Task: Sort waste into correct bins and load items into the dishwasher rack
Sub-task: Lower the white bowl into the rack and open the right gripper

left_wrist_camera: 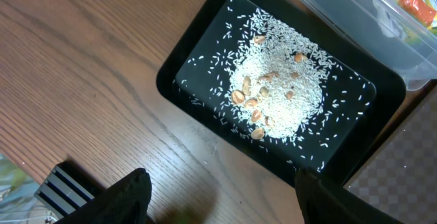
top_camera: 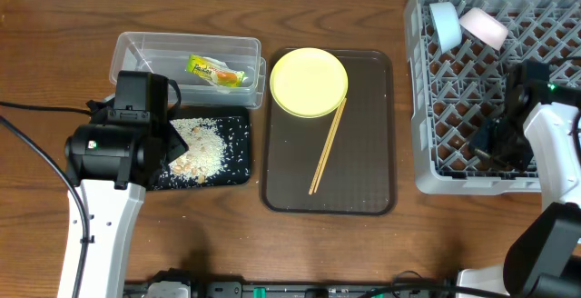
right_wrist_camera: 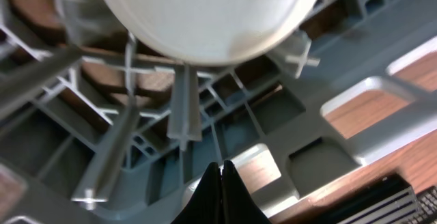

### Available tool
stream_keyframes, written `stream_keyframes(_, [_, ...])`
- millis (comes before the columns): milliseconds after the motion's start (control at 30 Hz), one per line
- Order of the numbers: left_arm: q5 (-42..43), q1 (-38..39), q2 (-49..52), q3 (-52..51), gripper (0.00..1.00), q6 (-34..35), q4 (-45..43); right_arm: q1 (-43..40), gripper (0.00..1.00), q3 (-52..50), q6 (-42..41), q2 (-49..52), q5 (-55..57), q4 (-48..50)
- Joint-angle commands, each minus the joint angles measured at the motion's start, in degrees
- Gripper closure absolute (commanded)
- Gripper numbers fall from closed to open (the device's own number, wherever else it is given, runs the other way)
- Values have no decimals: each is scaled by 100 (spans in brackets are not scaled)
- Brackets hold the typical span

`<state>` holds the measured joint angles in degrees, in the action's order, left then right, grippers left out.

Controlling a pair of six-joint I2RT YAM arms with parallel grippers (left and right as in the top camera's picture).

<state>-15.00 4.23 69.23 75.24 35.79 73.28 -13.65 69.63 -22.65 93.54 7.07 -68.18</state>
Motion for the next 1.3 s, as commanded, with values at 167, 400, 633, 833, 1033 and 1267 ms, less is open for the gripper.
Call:
stream_keyframes(167, [-70, -20, 0, 31, 30, -13, 20, -15, 99, -382, -109, 22, -26, -50])
stream_keyframes(400, [-70, -20, 0, 31, 30, -13, 2, -15, 99, -398, -61, 22, -24, -358])
stream_keyframes(633, [-70, -20, 0, 31, 29, -13, -2, -15, 99, -398, -63, 20, -26, -374])
stream_keyframes(833, [-70, -20, 0, 31, 29, -13, -2, 31, 99, -398, 17, 20, -31, -308])
stream_keyframes(1033, [-70, -20, 0, 31, 30, -13, -2, 304, 99, -398, 680, 20, -63, -15])
stream_keyframes(1267, [-70, -20, 0, 31, 29, -11, -2, 710, 98, -398, 968, 22, -223, -44])
